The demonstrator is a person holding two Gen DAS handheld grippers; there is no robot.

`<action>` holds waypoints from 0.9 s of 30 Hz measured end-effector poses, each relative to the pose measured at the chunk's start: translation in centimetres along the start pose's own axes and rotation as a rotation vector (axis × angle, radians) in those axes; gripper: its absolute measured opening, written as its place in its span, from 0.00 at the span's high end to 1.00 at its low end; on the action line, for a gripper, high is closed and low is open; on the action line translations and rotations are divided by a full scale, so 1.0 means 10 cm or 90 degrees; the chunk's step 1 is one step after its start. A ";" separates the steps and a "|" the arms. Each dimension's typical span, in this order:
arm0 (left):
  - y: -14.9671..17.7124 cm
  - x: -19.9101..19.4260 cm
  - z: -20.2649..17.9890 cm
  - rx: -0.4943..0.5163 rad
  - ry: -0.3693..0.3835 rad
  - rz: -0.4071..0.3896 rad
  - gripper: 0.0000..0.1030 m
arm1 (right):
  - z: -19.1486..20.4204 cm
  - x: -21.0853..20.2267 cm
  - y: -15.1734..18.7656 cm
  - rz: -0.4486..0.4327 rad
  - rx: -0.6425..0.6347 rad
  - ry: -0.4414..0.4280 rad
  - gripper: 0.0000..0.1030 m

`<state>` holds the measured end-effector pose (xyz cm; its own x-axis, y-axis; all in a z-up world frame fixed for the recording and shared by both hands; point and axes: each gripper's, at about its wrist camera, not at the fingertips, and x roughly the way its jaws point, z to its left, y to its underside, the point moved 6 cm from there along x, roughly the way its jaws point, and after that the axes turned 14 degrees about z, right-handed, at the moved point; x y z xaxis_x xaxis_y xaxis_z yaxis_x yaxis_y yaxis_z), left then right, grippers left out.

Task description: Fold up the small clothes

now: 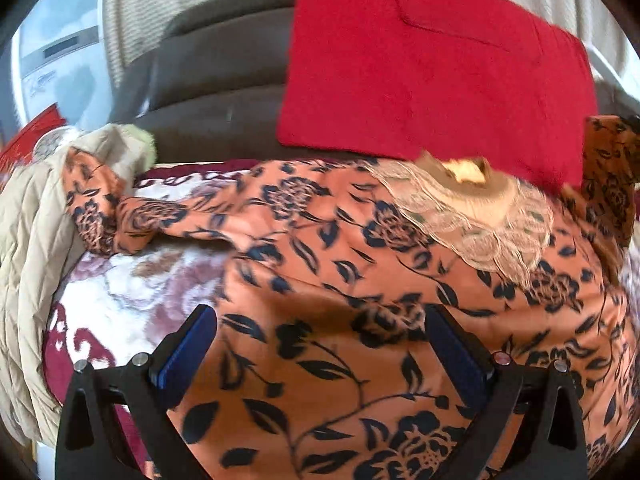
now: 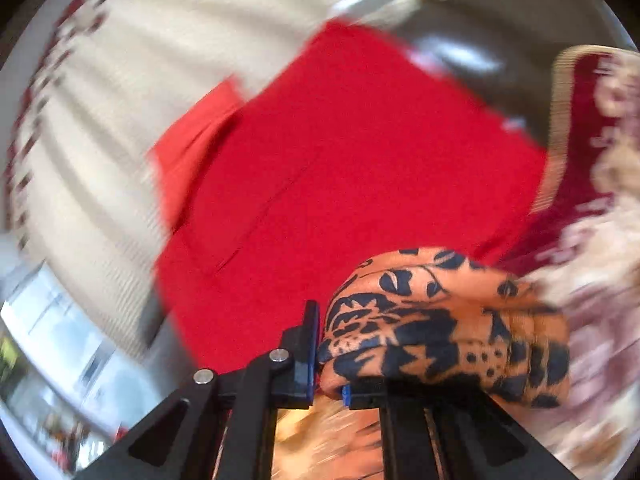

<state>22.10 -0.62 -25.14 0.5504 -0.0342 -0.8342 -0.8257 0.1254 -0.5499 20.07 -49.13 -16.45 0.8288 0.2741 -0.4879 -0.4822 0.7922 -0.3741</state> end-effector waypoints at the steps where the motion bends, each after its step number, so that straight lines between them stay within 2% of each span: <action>1: -0.01 0.00 0.05 -0.007 -0.001 -0.001 0.00 | 0.21 0.11 0.11 0.018 -0.022 -0.011 0.90; 5: -0.01 -0.06 0.25 -0.034 0.000 -0.015 0.00 | 0.94 0.74 0.73 0.119 -0.076 -0.063 0.90; 10: -0.02 -0.15 0.42 -0.049 -0.005 -0.038 0.00 | 1.33 1.47 1.58 0.271 -0.086 -0.079 0.86; 12: -0.02 -0.17 0.48 -0.052 -0.007 -0.045 0.00 | 1.39 1.64 1.93 0.357 -0.088 -0.082 0.69; 13: -0.02 -0.18 0.50 -0.056 -0.006 -0.047 0.00 | 1.39 1.70 2.06 0.401 -0.086 -0.092 0.37; 14: -0.03 -0.18 0.53 -0.060 -0.003 -0.048 0.00 | 1.39 1.71 2.21 0.439 -0.079 -0.114 0.18; 15: -0.03 -0.17 0.54 -0.064 -0.002 -0.046 0.00 | 1.39 1.68 2.30 0.457 -0.070 -0.137 0.18; 19: -0.04 -0.15 0.53 -0.066 0.000 -0.046 0.00 | 1.32 1.52 2.27 0.479 -0.116 -0.164 0.18; 21: -0.04 -0.15 0.48 -0.055 -0.002 -0.049 0.00 | 1.17 1.32 2.20 0.467 -0.100 -0.172 0.18; 24: -0.03 -0.21 0.28 -0.034 0.028 -0.048 0.00 | 0.92 1.04 1.98 0.387 -0.046 -0.156 0.18; 27: -0.05 -0.37 -0.06 0.018 0.039 -0.076 0.00 | 0.43 0.91 1.66 0.296 0.031 -0.124 0.20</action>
<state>20.36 -1.19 -21.77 0.6355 -0.1112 -0.7640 -0.7503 0.1444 -0.6452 20.83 -31.17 -23.71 0.5694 0.6971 -0.4357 -0.8029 0.5854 -0.1126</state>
